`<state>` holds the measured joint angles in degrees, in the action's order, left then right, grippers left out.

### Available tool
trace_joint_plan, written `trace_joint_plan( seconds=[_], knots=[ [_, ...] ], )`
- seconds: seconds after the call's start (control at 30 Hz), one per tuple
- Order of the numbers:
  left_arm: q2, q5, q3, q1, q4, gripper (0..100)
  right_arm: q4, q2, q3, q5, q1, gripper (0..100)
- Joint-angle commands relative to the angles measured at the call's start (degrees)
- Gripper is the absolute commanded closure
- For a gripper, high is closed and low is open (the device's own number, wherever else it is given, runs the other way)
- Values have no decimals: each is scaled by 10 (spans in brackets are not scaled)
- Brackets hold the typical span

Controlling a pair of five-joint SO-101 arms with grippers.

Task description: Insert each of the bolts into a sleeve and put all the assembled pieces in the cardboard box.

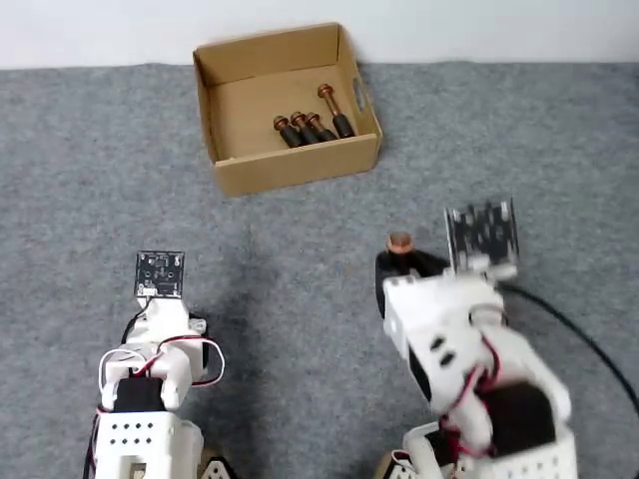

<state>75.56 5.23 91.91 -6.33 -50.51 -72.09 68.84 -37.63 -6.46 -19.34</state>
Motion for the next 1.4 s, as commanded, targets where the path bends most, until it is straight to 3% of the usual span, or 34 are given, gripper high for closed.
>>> trace_joint_plan(
  seconds=[0.0, 0.67, 1.23, 1.37],
  knots=[
    [0, -1, -3, 0, 15, 995, 6, -110, 113, -6, 2, 991],
    [0, -2, -2, -1, 15, 995, 173, -542, 435, -1, -11, 991],
    [0, -2, -2, -1, 15, 995, 175, -663, 570, 0, -45, 991],
    [0, -2, -2, -1, 15, 995, 216, -683, 572, 37, -43, 991]
  ],
)
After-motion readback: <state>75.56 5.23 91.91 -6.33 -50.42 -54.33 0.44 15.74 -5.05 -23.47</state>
